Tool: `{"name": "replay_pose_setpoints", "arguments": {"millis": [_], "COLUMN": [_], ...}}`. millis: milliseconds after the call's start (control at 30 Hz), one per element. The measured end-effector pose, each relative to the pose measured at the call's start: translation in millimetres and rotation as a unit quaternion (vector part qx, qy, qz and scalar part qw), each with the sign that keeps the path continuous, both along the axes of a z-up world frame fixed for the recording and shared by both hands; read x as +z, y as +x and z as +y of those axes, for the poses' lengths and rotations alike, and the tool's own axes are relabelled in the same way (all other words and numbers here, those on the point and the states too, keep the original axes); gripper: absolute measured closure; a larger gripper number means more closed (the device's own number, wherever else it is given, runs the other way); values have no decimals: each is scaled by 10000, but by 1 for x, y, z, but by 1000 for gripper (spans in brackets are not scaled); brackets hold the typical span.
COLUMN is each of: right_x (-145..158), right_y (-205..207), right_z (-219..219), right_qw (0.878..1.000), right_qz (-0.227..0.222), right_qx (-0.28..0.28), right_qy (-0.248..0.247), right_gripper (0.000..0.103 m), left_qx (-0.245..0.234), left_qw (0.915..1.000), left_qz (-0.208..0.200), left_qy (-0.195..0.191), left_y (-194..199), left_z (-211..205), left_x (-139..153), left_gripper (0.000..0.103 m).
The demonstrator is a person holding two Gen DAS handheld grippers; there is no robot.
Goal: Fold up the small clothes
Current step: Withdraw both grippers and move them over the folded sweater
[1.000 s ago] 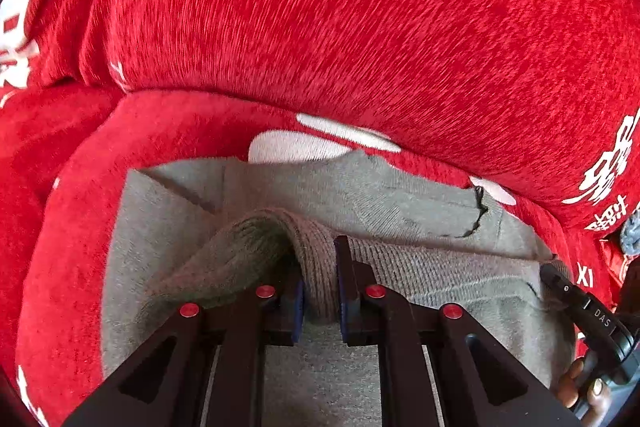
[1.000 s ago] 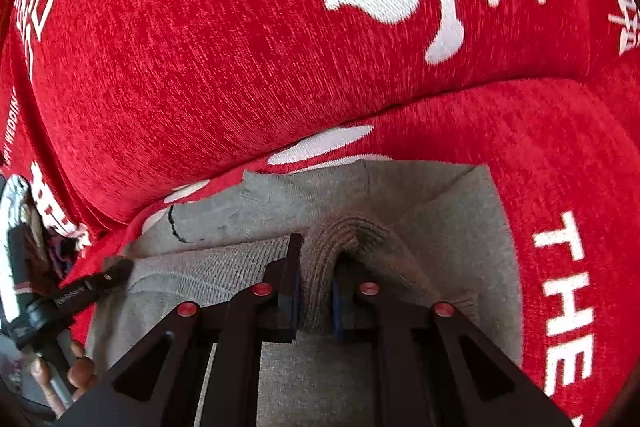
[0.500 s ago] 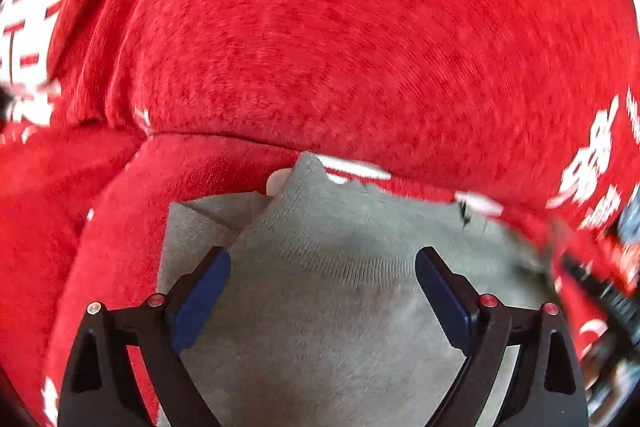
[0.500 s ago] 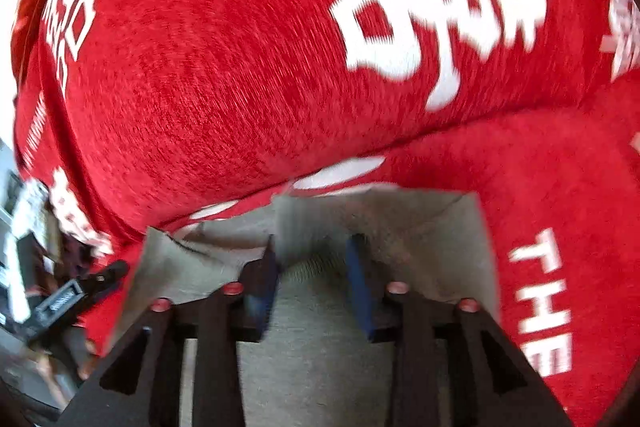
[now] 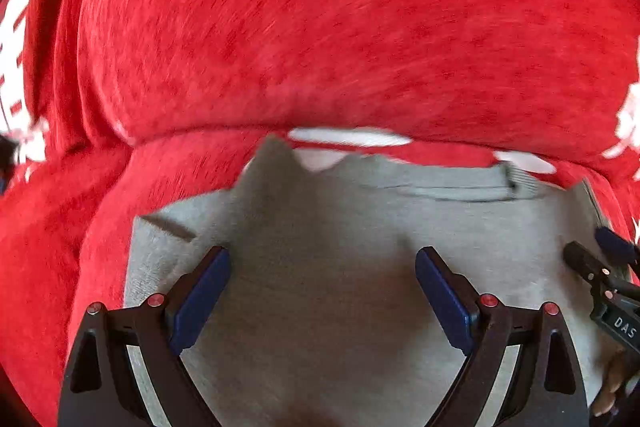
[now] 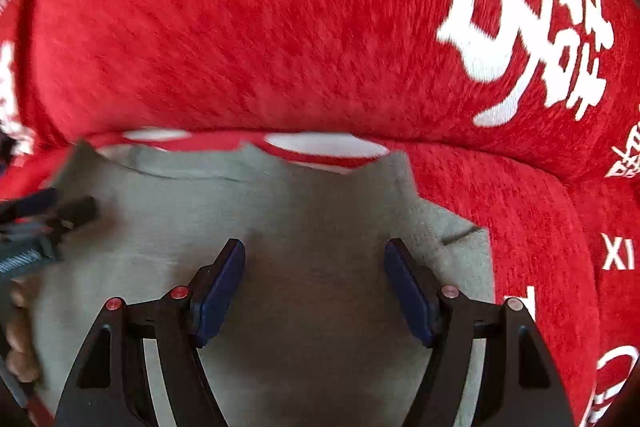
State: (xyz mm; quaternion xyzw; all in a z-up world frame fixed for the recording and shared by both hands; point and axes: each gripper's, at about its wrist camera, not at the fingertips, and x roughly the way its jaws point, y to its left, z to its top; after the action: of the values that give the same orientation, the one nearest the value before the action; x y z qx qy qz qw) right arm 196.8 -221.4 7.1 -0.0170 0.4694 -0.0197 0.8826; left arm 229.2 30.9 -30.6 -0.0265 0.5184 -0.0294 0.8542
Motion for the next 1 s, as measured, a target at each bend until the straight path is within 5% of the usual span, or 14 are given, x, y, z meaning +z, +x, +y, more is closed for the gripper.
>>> {"name": "replay_pose_setpoints", "arguments": {"millis": [233, 367, 500, 667, 733, 1000], "right_x": [-6, 10, 24, 7, 2, 24], "right_y": [4, -18, -62, -91, -96, -130], "right_z": [-31, -25, 2, 44, 36, -19], "right_qw": [9986, 9973, 9975, 9983, 9983, 9974], "right_qz": [-45, -273, -489, -335, -390, -486], "right_qx": [-449, -678, -94, 485, 366, -525], "right_qy": [277, -47, 506, 17, -223, -21], "right_gripper": [29, 28, 27, 28, 28, 27], "left_qx": [125, 145, -133, -278, -264, 264], "left_qw": [9994, 9996, 9983, 9980, 9972, 9981], "left_qz": [-31, -240, -519, -529, -593, -537], "left_qy": [-326, 74, -228, 212, 379, -125], "left_y": [3, -16, -66, -99, -108, -132], "left_z": [20, 15, -1, -15, -4, 36], "left_x": [-3, 11, 28, 16, 11, 35], "left_gripper": [9, 9, 9, 9, 9, 9]}}
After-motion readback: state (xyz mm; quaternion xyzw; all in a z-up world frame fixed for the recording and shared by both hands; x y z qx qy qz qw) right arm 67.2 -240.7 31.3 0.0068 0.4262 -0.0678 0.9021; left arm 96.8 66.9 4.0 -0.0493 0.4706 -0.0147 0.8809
